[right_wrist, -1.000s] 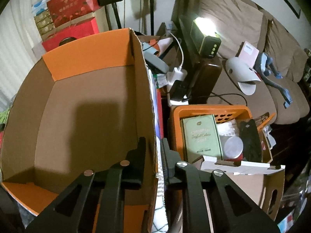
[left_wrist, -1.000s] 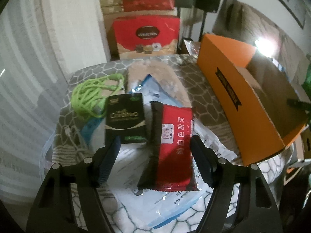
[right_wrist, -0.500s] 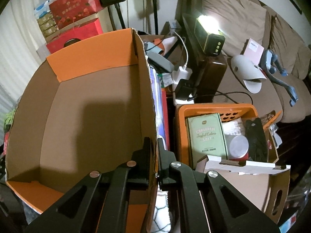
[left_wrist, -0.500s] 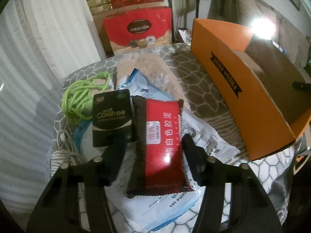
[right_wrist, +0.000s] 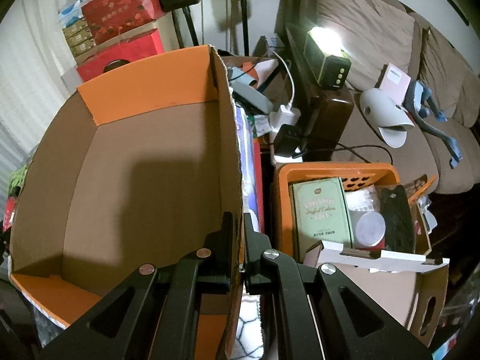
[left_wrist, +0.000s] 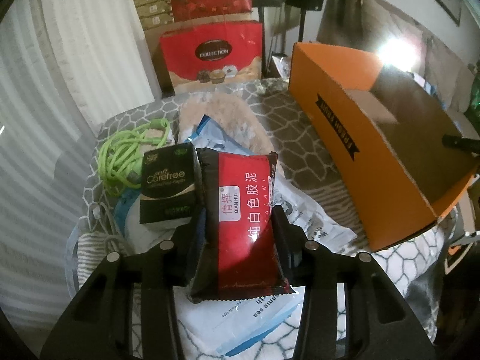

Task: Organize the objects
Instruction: 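Lift the red packet with the left gripper and drop it into the orange box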

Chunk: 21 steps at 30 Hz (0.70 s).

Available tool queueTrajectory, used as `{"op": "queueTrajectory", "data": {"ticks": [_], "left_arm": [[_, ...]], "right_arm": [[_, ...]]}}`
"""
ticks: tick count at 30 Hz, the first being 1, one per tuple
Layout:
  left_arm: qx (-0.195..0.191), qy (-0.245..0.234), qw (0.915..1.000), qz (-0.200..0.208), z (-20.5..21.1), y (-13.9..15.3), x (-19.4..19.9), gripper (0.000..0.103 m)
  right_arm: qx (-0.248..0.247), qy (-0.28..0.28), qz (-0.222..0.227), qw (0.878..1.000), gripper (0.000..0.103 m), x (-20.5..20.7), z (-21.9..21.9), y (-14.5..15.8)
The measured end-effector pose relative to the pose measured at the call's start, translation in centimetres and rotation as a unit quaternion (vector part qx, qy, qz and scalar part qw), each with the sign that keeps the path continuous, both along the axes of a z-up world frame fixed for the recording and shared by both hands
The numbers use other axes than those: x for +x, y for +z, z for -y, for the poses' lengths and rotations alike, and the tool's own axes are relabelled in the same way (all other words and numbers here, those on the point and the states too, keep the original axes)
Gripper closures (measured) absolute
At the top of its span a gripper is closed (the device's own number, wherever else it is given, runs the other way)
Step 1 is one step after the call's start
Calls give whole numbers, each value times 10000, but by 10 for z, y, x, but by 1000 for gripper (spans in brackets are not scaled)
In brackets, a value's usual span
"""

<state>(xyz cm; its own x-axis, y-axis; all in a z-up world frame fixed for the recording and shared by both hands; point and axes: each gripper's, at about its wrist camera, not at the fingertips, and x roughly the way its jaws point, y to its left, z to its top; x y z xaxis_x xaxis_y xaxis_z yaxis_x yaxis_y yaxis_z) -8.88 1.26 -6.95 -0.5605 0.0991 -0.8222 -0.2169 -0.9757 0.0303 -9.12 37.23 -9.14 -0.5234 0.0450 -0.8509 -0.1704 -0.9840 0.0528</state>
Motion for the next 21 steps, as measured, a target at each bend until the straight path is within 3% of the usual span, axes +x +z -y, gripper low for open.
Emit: {"op": "queueTrajectory", "data": {"ticks": [12,17,21], "left_arm": [[552,-347,9970,-407,-20,57,10,63],[836,-802,9919,-513,-53,87,9,63],[861,-962,9904,-504,-80,92,1,63]], "right_arm": [[169,100,-42,9998,99,2,4,0],[72,125,-114,9998,99,3,2,0],[-50,109,-126,9998,99,4,0,-1]]}}
